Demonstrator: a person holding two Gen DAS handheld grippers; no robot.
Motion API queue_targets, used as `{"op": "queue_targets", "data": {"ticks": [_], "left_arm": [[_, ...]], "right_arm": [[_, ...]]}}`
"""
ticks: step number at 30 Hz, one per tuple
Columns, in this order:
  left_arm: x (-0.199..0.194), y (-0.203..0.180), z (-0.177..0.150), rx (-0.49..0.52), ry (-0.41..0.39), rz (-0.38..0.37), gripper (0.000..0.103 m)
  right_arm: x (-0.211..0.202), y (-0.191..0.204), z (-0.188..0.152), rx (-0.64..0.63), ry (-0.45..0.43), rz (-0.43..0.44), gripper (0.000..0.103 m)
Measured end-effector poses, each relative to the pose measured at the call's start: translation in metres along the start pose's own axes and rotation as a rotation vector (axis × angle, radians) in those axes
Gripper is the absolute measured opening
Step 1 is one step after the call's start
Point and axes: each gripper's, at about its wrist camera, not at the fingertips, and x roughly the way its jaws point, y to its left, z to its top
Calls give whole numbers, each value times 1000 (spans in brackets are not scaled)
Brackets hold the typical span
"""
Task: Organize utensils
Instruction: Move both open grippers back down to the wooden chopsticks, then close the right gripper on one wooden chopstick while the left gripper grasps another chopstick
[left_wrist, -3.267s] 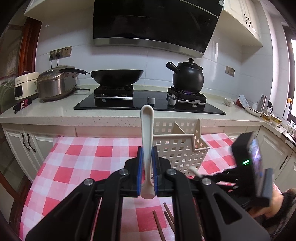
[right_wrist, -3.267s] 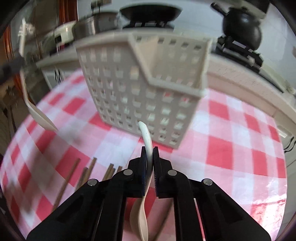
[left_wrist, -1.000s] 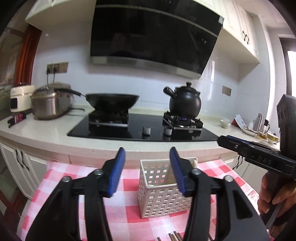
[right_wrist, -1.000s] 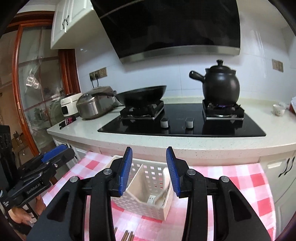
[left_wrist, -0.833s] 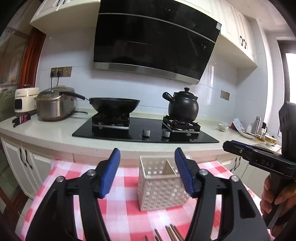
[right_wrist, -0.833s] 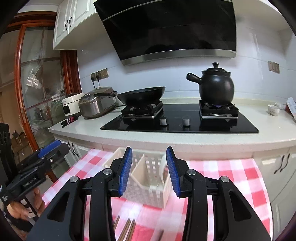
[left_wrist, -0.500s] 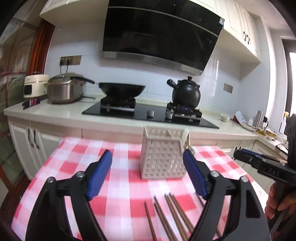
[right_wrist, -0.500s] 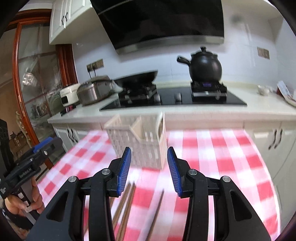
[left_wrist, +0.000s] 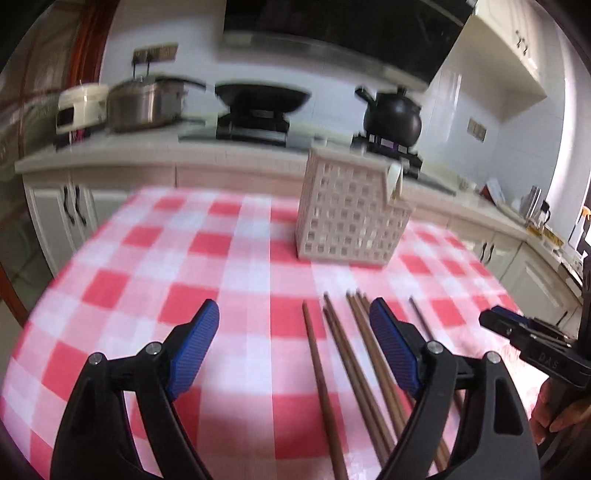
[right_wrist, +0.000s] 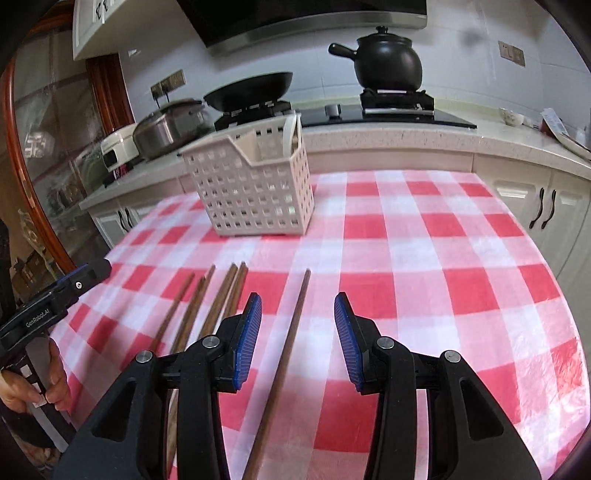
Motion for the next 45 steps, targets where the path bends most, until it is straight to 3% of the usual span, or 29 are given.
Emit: {"op": "queue_targets", "data": {"ticks": [8,10,12,20,28,35,45], "left_arm": [[43,1,-10,-11,196,34,79],[53,0,-14,-2,232,43,69],[62,-1,-17,6,261,46,65],[76,-7,-17,54,275,86,55],[82,-14,-13,71,279,90,41],[86,-21,-13,79,265,94,41],[85,-31,-17,103,258,92,27]], "right_arm": [[31,4,-7,-12,118,-23,40],[40,4,-9,-15,144,-28,38],[45,3,-9,-15,156,-29,37],[62,5,-2,-34,190,-37,30],[75,16,-1,-73,217,-49,14],[79,14,-2,-77,217,-60,12],[79,11,-1,-66,217,-53,9]]}}
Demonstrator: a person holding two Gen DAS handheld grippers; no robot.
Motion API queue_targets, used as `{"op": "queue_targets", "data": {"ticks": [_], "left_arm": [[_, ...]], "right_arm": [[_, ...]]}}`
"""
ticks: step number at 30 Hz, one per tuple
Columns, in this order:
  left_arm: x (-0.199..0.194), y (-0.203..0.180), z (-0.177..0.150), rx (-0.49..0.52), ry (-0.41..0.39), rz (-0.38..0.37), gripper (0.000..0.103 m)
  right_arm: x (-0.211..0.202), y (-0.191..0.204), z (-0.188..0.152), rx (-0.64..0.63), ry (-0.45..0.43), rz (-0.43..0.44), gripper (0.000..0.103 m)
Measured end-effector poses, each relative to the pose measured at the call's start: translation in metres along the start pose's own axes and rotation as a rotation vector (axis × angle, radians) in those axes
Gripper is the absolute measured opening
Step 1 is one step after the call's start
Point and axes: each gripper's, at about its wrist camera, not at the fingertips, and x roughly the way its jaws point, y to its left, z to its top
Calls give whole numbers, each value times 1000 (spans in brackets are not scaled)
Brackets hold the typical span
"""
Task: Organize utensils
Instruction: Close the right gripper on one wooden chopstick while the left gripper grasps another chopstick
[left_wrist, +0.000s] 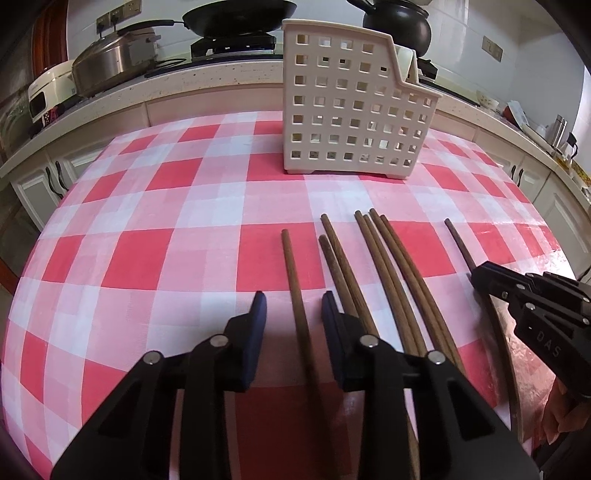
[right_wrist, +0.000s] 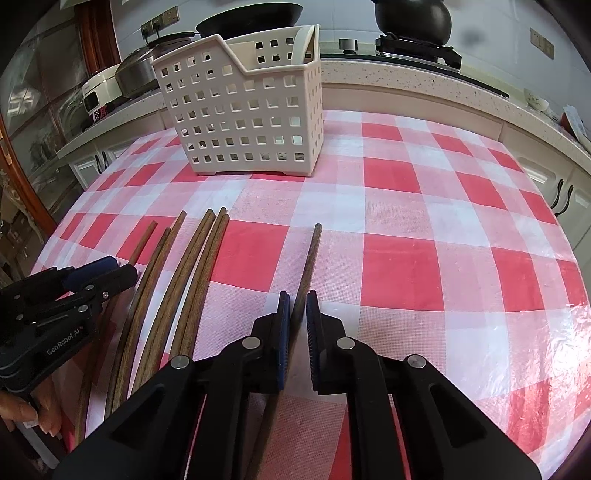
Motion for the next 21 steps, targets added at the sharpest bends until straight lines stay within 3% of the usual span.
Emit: {"op": "queue_targets", "data": {"ticks": [6,9,21], "left_arm": [[2,3,2,-11,0,8,19],[2,4,2,-14,0,7,7],[-8,10,2,-38,-16,-51,6]], "right_arm": [[0,-1,-1,2,-1,-3,8],[0,-1,-1,4,-2,-2,8],[-13,-3,1,27,-56,24,6]]}}
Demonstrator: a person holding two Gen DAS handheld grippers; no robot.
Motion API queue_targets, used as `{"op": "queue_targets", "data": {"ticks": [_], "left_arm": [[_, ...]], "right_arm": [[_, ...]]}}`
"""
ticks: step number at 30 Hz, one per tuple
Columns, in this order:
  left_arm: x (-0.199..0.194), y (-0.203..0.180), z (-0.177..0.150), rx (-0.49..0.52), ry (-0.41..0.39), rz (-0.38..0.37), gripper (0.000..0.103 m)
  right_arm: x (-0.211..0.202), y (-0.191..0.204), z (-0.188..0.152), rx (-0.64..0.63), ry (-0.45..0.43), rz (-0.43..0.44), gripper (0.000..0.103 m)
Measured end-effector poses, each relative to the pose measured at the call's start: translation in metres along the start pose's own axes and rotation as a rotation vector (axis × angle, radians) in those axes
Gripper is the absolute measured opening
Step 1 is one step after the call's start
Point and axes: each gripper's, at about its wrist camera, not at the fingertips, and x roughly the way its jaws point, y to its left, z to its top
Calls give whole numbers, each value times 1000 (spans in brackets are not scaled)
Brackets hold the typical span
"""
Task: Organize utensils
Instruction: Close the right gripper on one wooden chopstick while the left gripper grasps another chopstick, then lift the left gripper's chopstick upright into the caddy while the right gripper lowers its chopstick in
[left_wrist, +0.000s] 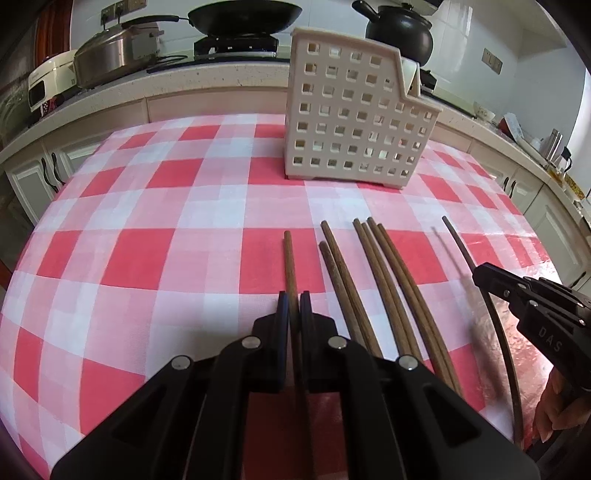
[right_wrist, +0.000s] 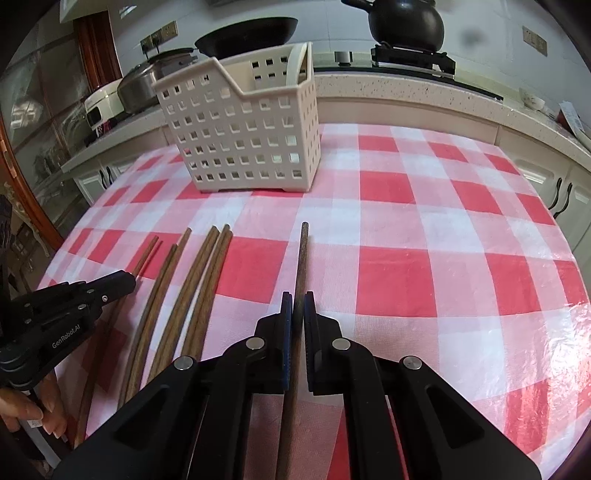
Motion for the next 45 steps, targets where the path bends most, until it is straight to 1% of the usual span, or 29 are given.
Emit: {"op": "queue_targets", "data": {"ticks": [6,8,13,19,31,38,45], "left_arm": [[-26,0,10,-7,-64,-18,6],[-40,-1,15,-4,-99,-27,6],[-74,-6,30,15,-192,-44,6],[-111,-10,46,45,-291,-54,6],[-159,-15,72,66,-434,-51,6],[-164,-23,90,97,-462,-43,6],[-169,-24,114,111,-487,-32,6]], "right_arm": [[-24,4,10,1,-68,28,6],[-37,5,16,-3,-106,42,6],[-67,10,34,-19,-191,45,6],[-100,17,49,-46,-271,39,6],[-134,29,67,-91,-366,27,6],[-142,38,83,-132,-399,12,5],[-149,36,108,-152,-435,-7,5]]}}
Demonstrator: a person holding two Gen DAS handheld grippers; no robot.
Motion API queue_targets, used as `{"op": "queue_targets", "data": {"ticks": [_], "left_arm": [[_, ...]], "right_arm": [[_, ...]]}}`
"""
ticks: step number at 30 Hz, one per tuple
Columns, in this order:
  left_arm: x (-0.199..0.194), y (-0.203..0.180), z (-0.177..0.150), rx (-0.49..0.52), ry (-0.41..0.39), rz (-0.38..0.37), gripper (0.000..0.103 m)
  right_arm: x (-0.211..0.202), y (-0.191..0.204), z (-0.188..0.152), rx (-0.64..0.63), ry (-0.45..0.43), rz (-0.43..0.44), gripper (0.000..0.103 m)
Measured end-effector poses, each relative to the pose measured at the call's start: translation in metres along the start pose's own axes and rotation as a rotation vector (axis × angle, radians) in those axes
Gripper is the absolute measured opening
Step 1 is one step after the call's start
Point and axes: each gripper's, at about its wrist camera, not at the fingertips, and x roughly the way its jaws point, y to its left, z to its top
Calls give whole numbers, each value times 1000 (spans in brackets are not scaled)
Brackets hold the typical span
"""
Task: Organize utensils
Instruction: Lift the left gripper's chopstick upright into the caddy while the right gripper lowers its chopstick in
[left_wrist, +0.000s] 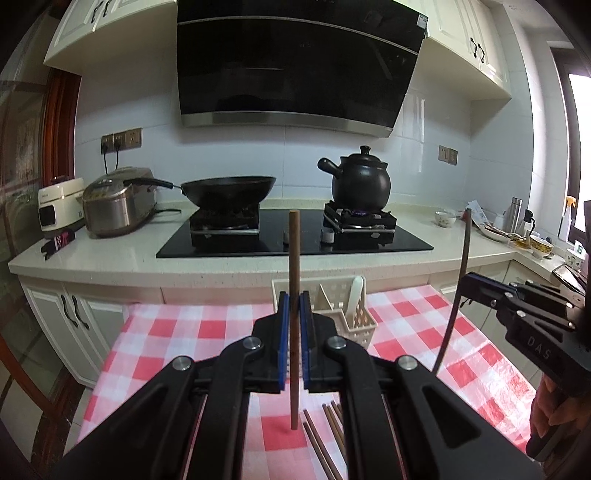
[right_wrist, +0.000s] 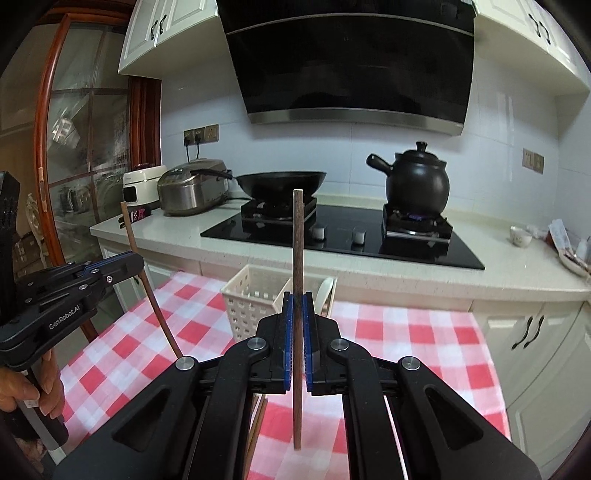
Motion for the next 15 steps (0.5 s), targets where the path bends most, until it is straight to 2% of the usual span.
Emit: {"op": "queue_targets", "data": {"ticks": [7,15], "left_arm": [[2,-2,31,16,-31,-15,6],[5,-15,95,75,-110,-19,6]], "right_arm": [[5,-8,31,-15,-46,-11,5],[22,-11,82,-39,-105,-9,5]]}}
